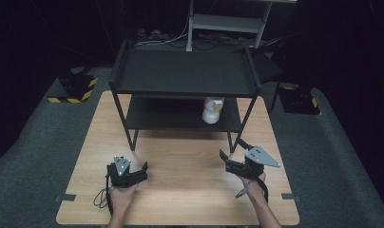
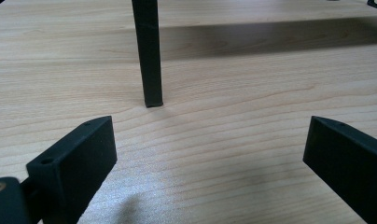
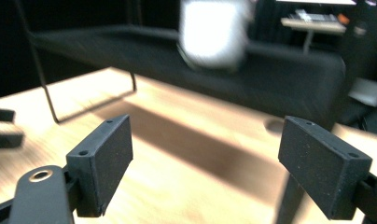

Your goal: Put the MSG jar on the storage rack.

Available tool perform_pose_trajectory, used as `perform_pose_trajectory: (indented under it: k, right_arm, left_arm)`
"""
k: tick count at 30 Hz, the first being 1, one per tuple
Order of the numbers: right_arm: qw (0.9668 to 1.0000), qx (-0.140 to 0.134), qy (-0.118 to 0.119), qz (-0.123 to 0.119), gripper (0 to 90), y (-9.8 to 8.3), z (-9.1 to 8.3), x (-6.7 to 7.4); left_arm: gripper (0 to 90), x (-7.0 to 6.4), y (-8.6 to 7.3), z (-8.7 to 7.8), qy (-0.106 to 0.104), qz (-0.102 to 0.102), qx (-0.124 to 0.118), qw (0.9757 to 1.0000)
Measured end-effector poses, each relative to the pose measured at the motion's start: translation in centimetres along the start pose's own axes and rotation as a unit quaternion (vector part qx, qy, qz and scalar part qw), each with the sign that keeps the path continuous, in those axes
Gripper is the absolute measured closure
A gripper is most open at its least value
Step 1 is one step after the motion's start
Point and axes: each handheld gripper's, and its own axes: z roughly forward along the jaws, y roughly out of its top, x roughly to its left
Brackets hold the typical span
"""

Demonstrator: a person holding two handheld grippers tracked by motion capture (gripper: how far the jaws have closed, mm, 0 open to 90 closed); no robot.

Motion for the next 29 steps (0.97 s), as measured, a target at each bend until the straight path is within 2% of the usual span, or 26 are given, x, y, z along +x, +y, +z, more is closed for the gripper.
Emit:
perform_pose_trajectory:
  k: [4, 8, 11, 17, 25, 29]
  right_arm:
    - [0.999, 0.017, -0.035, 0.022, 15.9, -2.8, -1.5, -1.1]
    - [0.996, 0.026, -0.068, 0.052, 15.0, -5.1, -2.6, -2.1]
    - [0.9941, 0.029, -0.083, 0.063, 13.6, -6.4, -3.2, -2.5]
    - [0.9925, 0.031, -0.087, 0.08, 11.7, -8.1, -3.6, -2.8]
    - [0.9936, 0.031, -0.081, 0.073, 11.4, -8.3, -3.7, -2.8]
    - [0.9932, 0.029, -0.083, 0.076, 11.1, -8.4, -3.8, -2.8]
  left_arm:
    - [2.8, 0.0, 0.0, 0.0, 0.0, 0.001, 0.0, 1.0]
    - [2.9, 0.0, 0.0, 0.0, 0.001, 0.0, 0.001, 1.0]
    - [2.9, -0.1, 0.1, 0.1, 0.003, 0.004, 0.004, 1.0]
    - [2.9, -0.2, 0.2, 0.1, 0.003, 0.007, 0.006, 1.0]
    - [2.9, -0.2, 0.2, 0.1, 0.004, 0.006, 0.006, 1.0]
    - [2.9, -0.2, 0.2, 0.1, 0.004, 0.007, 0.006, 1.0]
